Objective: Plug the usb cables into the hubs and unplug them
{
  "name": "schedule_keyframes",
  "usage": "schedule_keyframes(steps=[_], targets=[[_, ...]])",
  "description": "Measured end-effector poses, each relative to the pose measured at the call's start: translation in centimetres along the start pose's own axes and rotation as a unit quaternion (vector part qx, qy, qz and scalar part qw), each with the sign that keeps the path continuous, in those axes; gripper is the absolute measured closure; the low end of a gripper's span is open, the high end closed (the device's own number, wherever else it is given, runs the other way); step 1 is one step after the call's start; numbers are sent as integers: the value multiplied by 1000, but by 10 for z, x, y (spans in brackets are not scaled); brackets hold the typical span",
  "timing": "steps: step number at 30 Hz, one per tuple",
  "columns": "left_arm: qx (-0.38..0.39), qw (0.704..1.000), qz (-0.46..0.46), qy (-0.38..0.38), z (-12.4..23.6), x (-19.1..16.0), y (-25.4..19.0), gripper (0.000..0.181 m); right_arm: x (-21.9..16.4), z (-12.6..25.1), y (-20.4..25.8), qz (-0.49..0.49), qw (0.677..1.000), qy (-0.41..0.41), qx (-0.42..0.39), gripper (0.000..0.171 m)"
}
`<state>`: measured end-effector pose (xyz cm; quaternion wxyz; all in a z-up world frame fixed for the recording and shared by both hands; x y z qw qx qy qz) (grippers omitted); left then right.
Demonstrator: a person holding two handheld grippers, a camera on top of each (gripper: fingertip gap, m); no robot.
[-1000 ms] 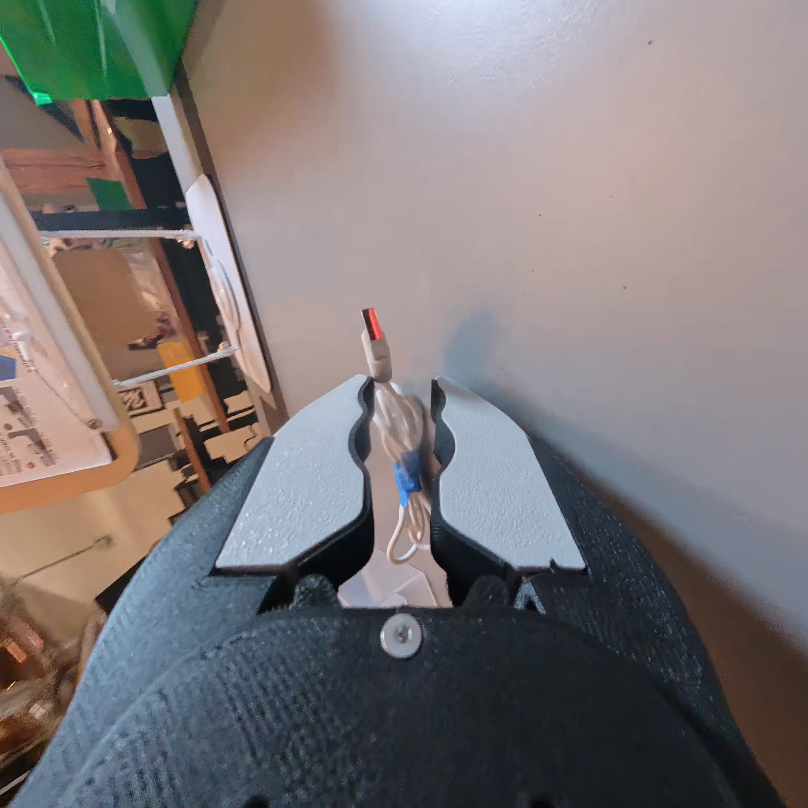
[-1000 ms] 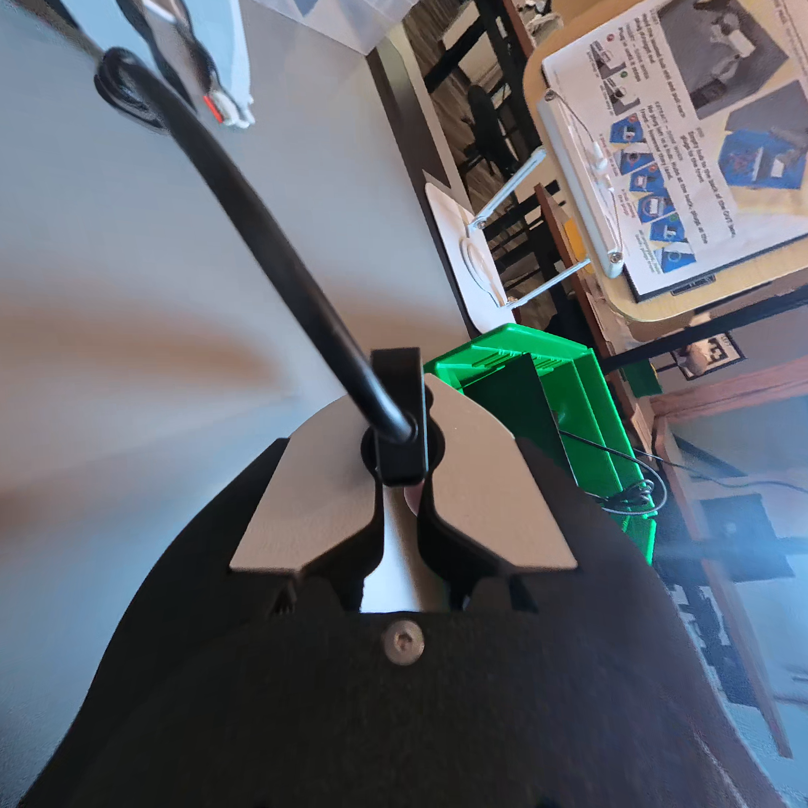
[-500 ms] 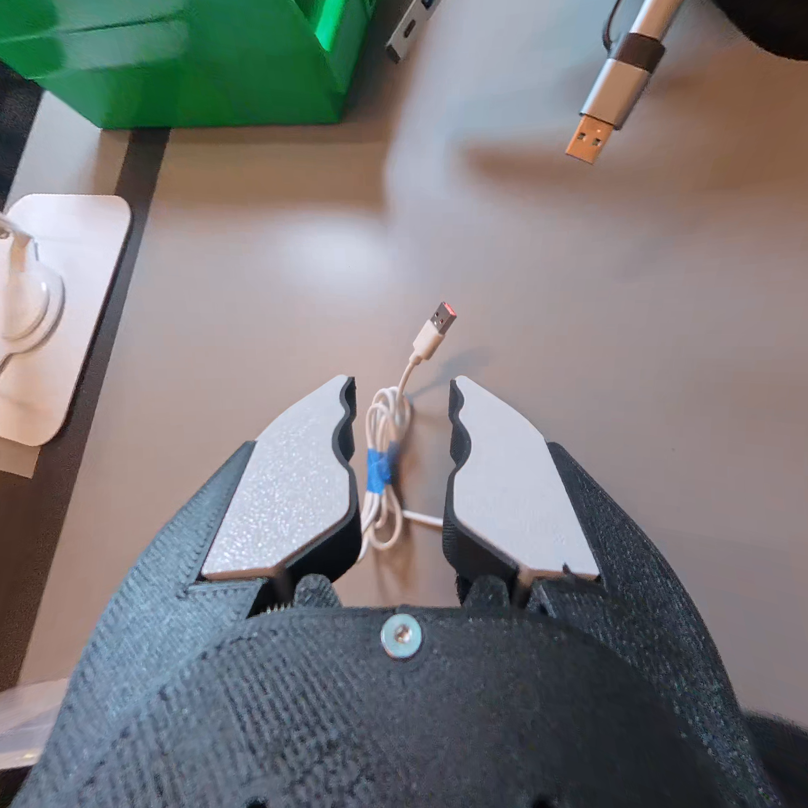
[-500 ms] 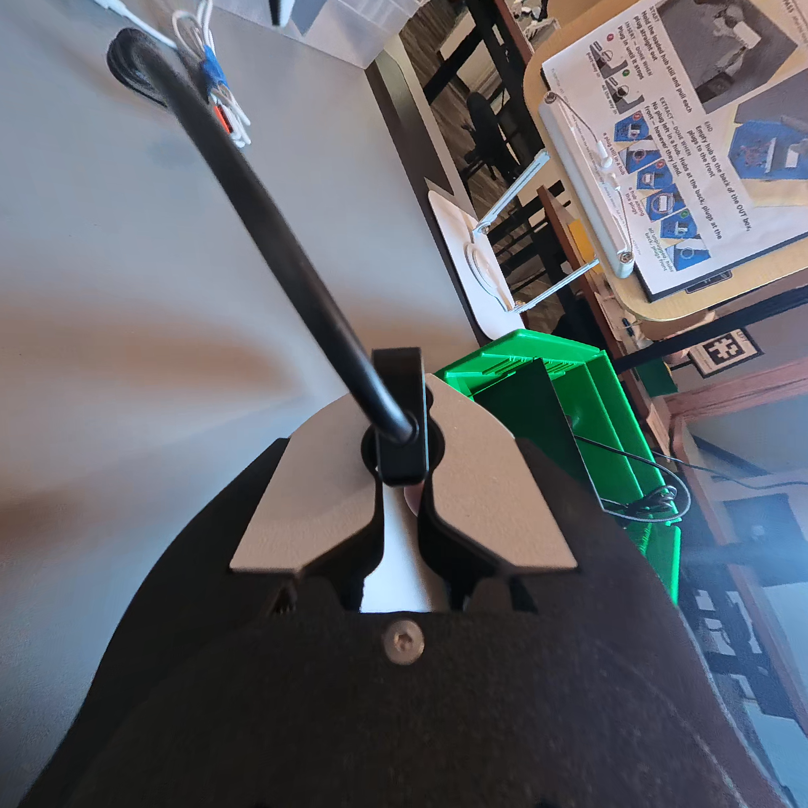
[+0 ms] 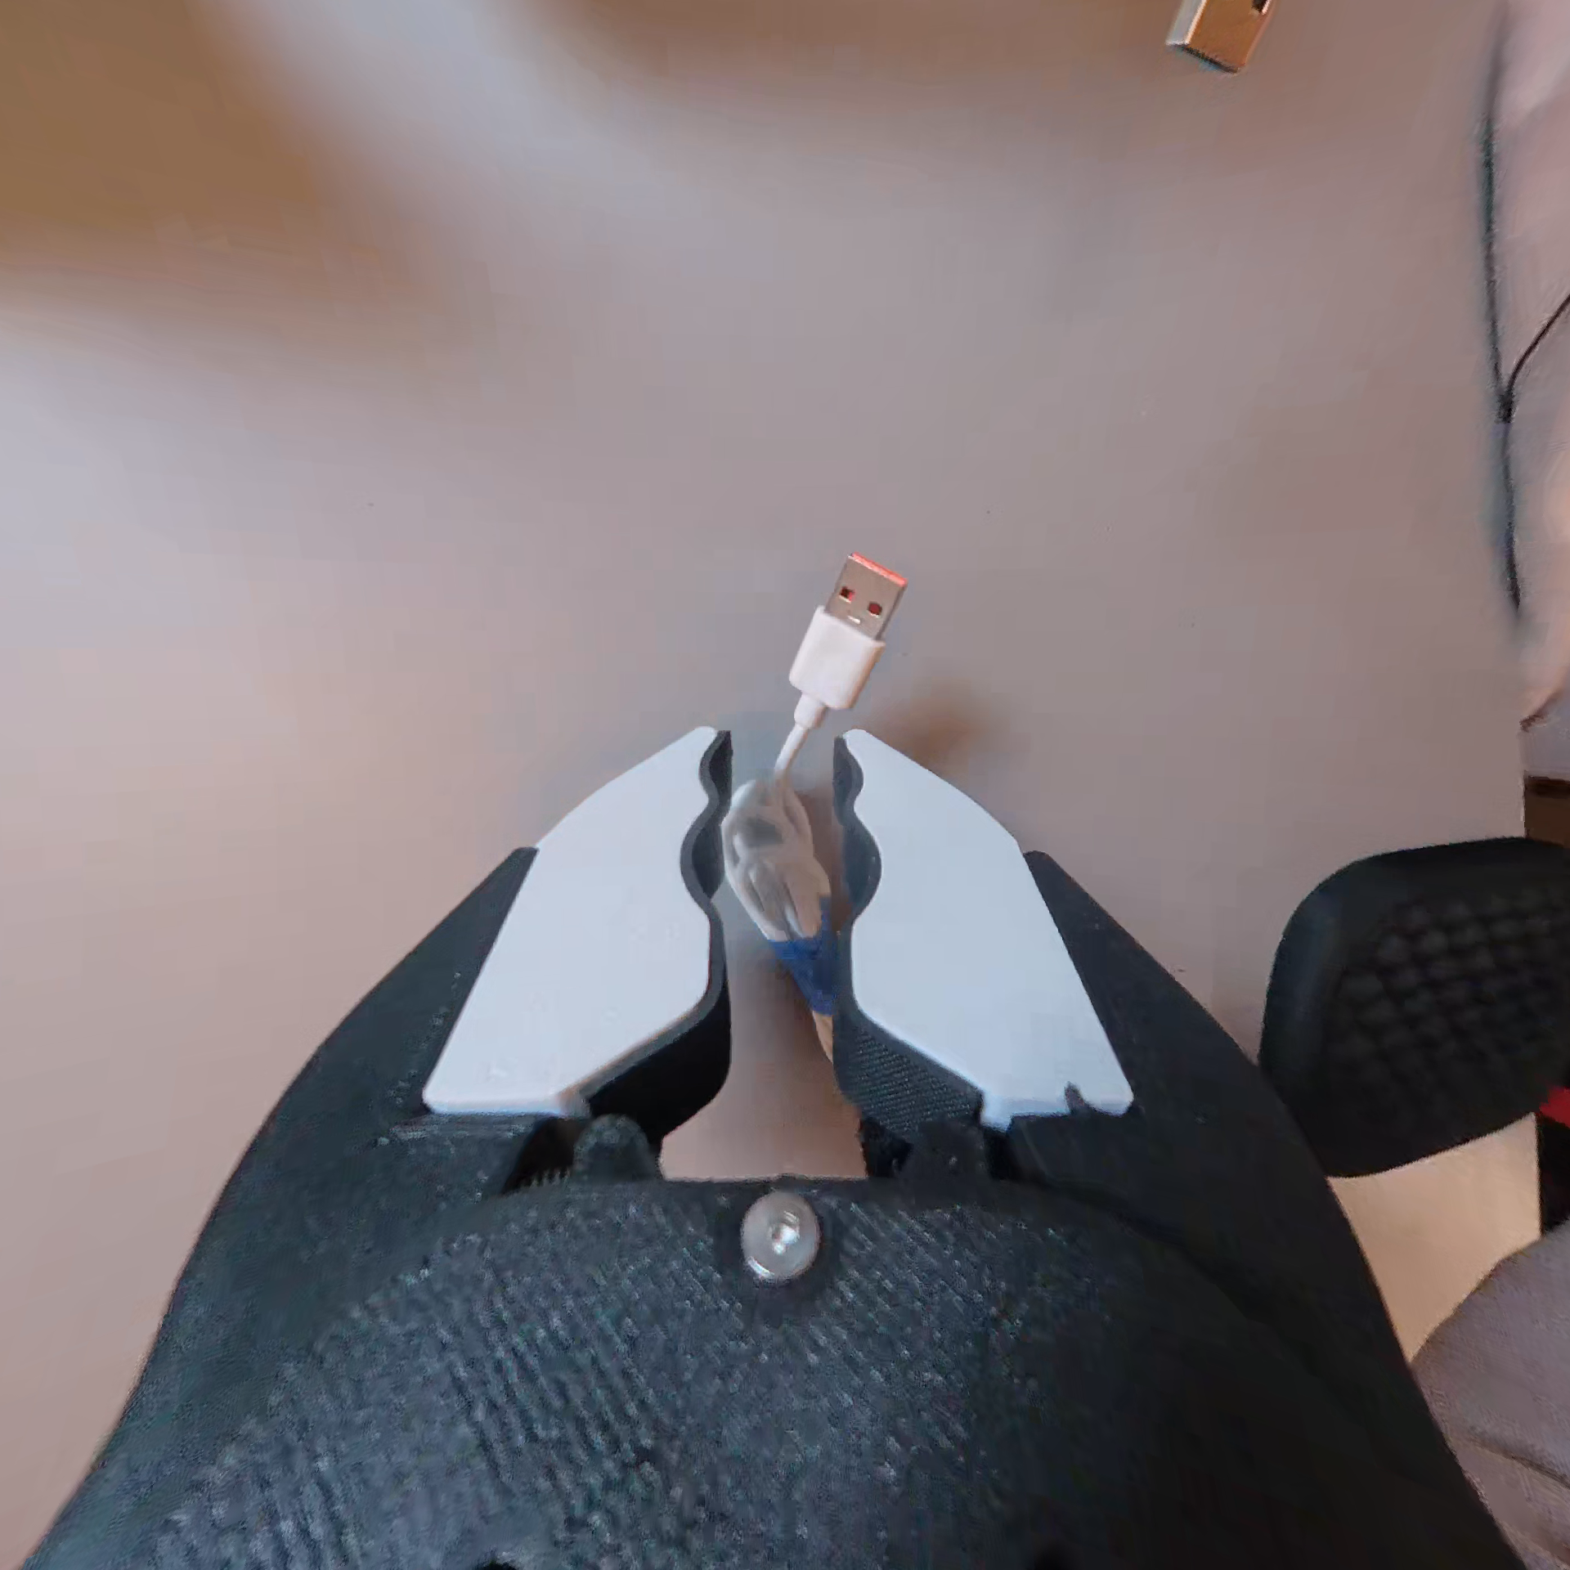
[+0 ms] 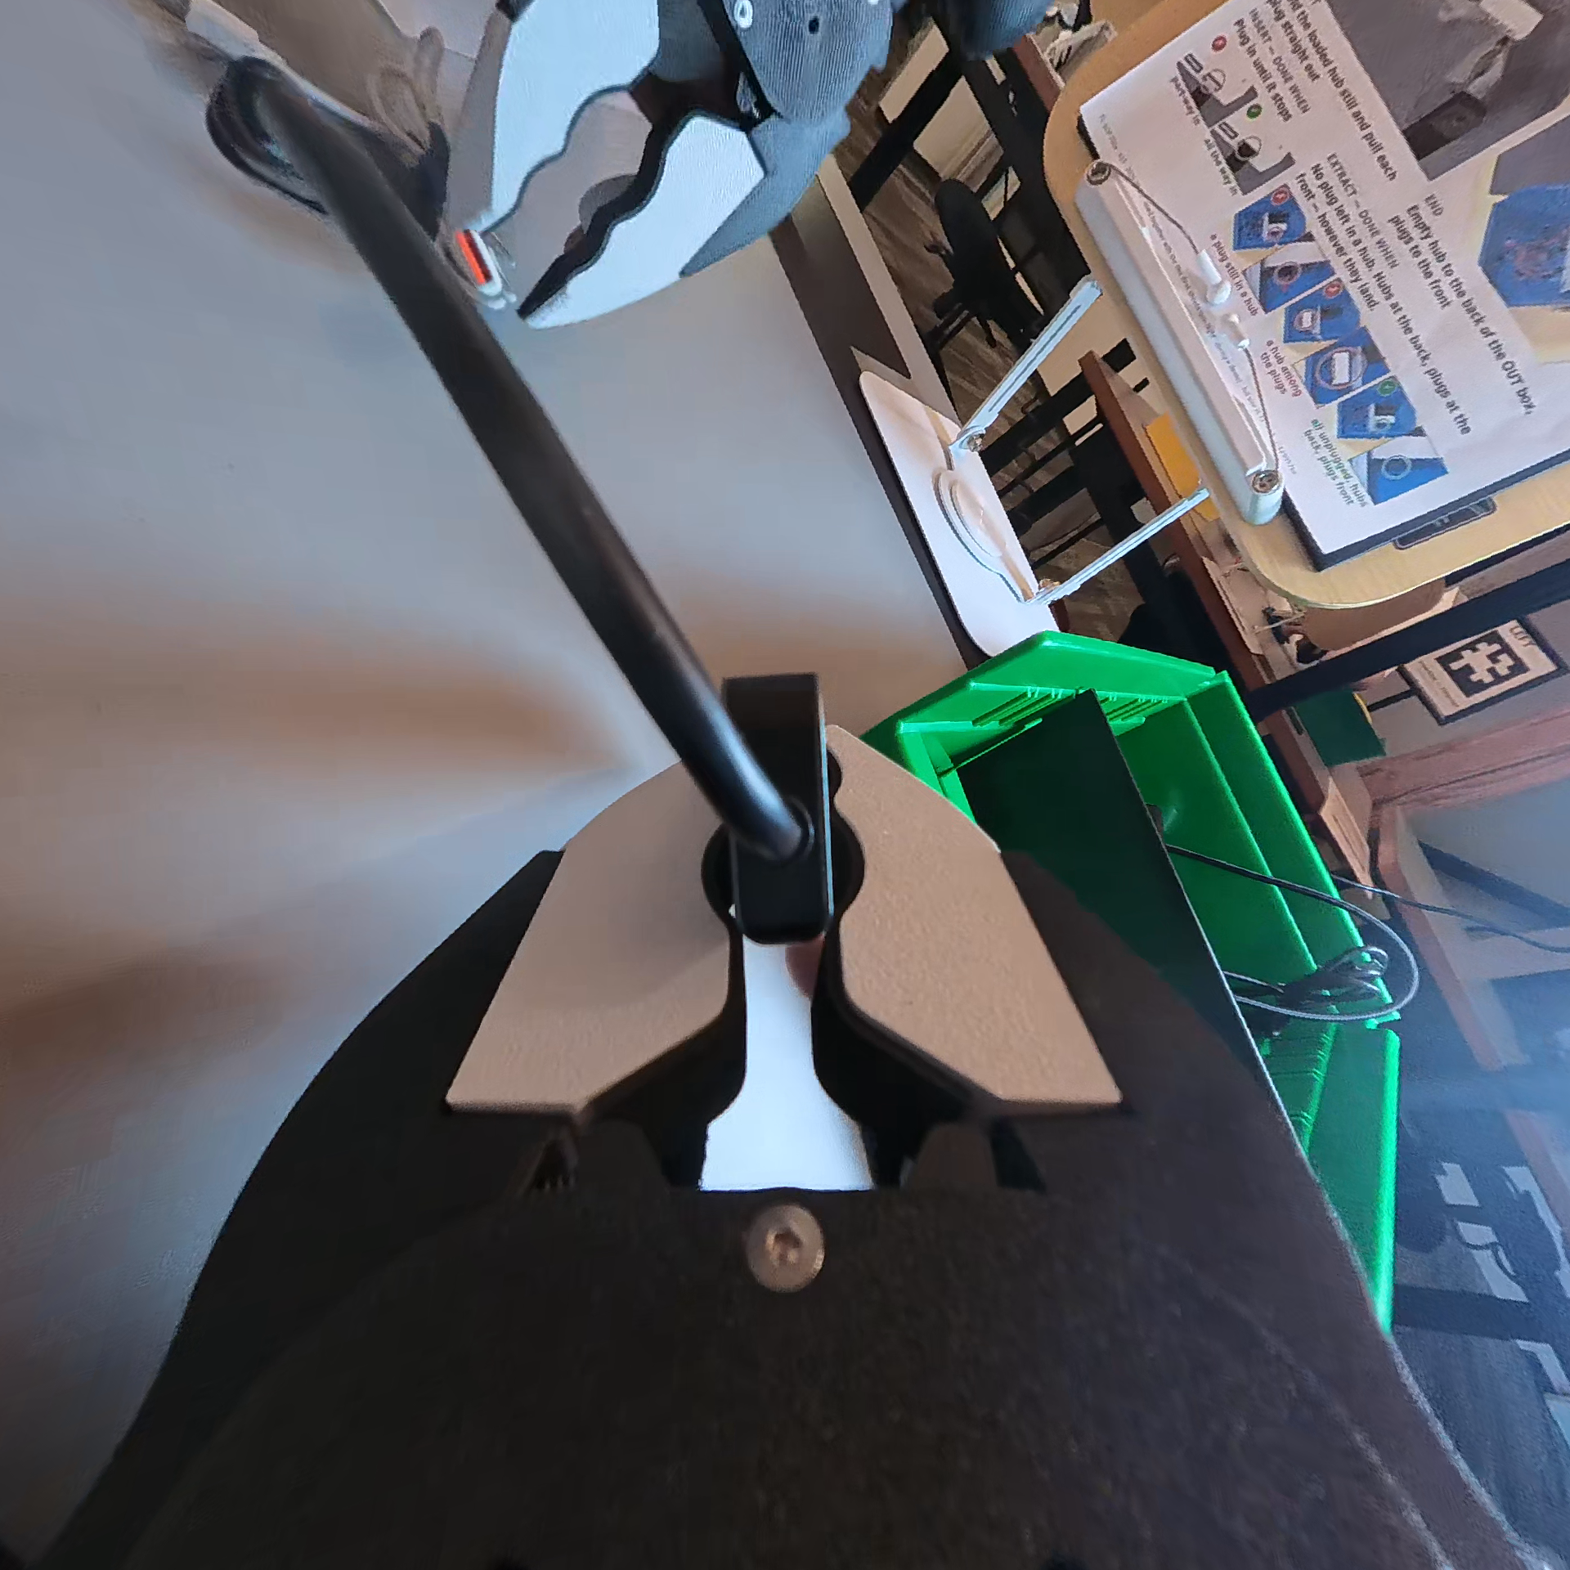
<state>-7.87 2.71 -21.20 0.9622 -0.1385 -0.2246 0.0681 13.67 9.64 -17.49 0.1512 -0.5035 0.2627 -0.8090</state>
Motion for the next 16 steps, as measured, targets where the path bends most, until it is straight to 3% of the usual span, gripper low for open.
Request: schedule_keyframes(steps=[1, 5, 9, 16], targets=[[-14, 1000, -1, 1, -3, 0, 1, 160, -1, 0, 0, -2, 1000, 0, 2, 160], [-48, 999, -4, -1, -10, -1, 0, 171, -2, -1, 0, -12, 1000, -3, 9, 159], [-32, 999, 13, -22, -9, 1, 3, 178, 0, 1, 0, -12, 1000, -6, 9, 160], [113, 985, 133, 5, -5, 17, -10, 178, 14, 1, 4, 62, 998, -19, -28, 159]])
Point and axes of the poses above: each gripper's, where its closed fingertips meet, z back along the fingers, x out of its top, y = z × x across the jaws, the point moved 4 cm from there along z, back along the fingers, and after that the axes turned 6 degrees about -z, right-handed, at the moved point
